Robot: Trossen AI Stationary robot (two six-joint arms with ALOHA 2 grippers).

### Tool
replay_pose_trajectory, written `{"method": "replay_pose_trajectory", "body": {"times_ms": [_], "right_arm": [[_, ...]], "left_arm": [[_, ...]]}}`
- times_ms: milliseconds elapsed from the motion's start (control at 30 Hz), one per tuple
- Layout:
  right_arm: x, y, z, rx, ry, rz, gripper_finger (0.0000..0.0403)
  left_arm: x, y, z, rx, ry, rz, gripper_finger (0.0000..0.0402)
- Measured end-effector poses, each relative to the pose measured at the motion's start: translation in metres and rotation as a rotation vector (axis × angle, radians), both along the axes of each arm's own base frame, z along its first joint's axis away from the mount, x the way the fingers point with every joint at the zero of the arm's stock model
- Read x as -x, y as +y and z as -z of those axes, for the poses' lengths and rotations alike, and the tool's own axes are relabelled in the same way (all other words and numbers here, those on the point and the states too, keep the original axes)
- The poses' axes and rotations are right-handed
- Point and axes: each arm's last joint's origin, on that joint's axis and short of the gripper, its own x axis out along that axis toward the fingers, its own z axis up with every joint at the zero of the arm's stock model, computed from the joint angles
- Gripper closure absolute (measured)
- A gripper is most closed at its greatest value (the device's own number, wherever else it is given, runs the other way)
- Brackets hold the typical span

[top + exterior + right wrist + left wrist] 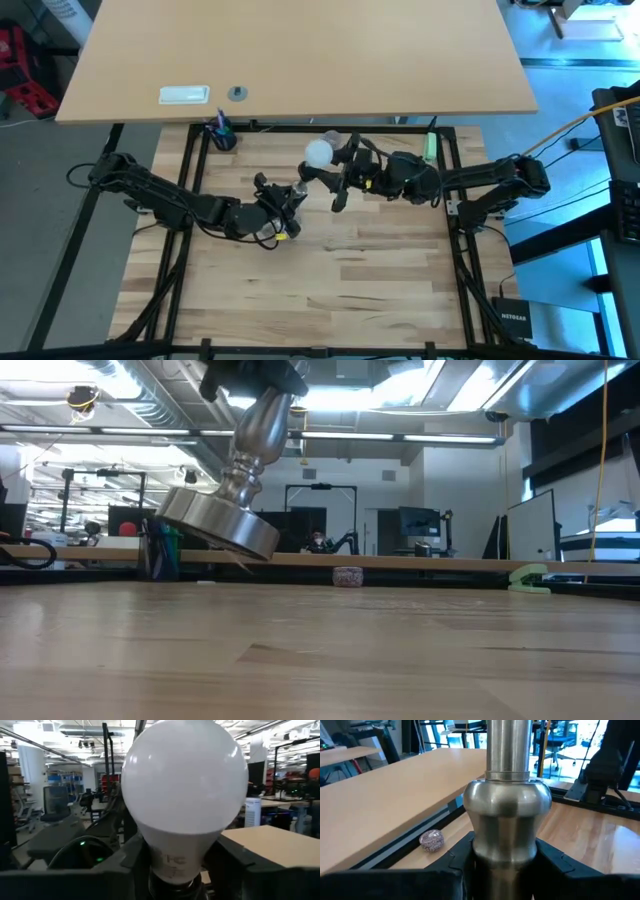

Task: Screw lightbulb
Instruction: Remove the lightbulb from the silver lamp

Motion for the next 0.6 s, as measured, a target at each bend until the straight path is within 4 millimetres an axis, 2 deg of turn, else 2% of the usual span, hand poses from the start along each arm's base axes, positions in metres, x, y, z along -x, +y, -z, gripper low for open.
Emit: {"method": "replay_pose_trajectory", "body": {"times_ms": [200, 300, 367, 500, 533, 600], "right_arm": [[0.005, 0.003, -0.004, 0.019, 0.012, -0.063, 0.0251], [0.012, 0.007, -0.011, 0.064, 0.001, -0.207, 0.0251], [0.017, 0.012, -0.015, 0.131, -0.009, -0.425, 0.0252], [0.025, 0.023, -0.021, 0.278, -0.057, -0.890, 0.0255], [0.028, 0.027, -0.026, 0.310, -0.084, -0.981, 0.0256], [0.032, 0.034, -0.037, 0.355, -0.137, -1.056, 0.0257]], "left_arm": [[0.003, -0.008, -0.005, -0.019, 0.012, 0.102, 0.0281], [0.005, -0.010, -0.010, -0.006, 0.013, 0.228, 0.0281], [0.006, -0.014, -0.014, 0.017, 0.019, 0.404, 0.0281], [0.004, -0.026, -0.021, 0.170, -0.048, 0.879, 0.0281], [0.004, -0.028, -0.020, 0.188, -0.051, 0.977, 0.0281], [0.003, -0.032, -0.024, 0.169, -0.112, 1.127, 0.0281]]}}
